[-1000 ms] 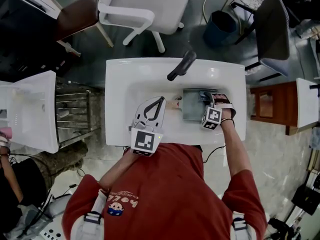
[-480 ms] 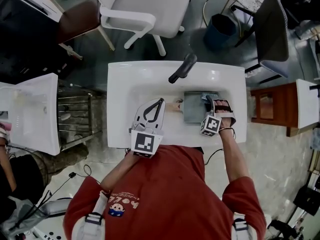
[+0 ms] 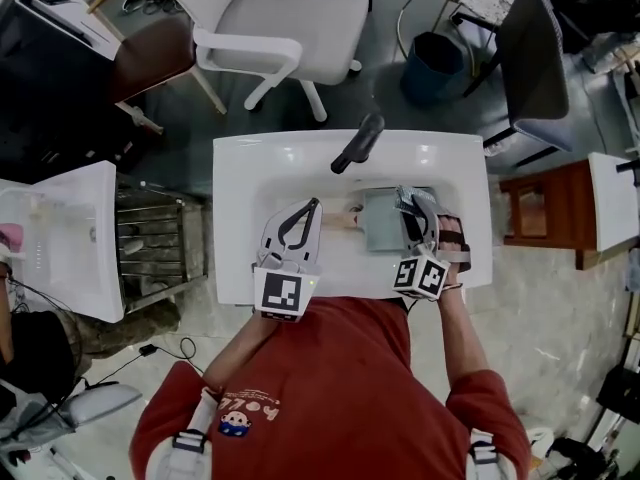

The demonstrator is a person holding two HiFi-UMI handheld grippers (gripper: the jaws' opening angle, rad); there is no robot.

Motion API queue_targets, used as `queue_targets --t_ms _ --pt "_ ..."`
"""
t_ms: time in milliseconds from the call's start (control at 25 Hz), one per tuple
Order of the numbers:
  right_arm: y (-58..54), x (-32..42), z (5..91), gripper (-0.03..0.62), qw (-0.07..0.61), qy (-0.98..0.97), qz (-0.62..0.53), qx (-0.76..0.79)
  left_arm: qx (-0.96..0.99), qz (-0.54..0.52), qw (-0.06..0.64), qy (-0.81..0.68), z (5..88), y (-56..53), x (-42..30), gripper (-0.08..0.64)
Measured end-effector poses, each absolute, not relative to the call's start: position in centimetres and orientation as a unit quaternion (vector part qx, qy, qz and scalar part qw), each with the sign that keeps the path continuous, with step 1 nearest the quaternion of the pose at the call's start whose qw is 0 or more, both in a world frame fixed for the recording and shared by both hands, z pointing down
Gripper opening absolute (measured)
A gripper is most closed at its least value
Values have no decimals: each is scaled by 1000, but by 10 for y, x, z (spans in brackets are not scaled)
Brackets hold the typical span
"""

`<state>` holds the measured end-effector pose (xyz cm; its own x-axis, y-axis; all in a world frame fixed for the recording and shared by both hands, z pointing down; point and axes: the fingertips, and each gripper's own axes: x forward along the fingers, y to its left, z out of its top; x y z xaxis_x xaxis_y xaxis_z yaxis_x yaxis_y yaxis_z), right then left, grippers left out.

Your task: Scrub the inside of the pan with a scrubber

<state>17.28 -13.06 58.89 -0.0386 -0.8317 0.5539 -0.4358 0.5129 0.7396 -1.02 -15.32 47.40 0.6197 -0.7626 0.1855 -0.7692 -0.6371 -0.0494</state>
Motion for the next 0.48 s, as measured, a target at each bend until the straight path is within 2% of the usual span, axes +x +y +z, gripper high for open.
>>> queue_targets --t_ms 200,480 --pt "-127 151 528 163 423 -727 -148 520 893 98 41 -437 467 -151 -18 14" --pt "-131 140 460 163 255 -753 -64 603 891 72 22 -448 430 -159 -26 14"
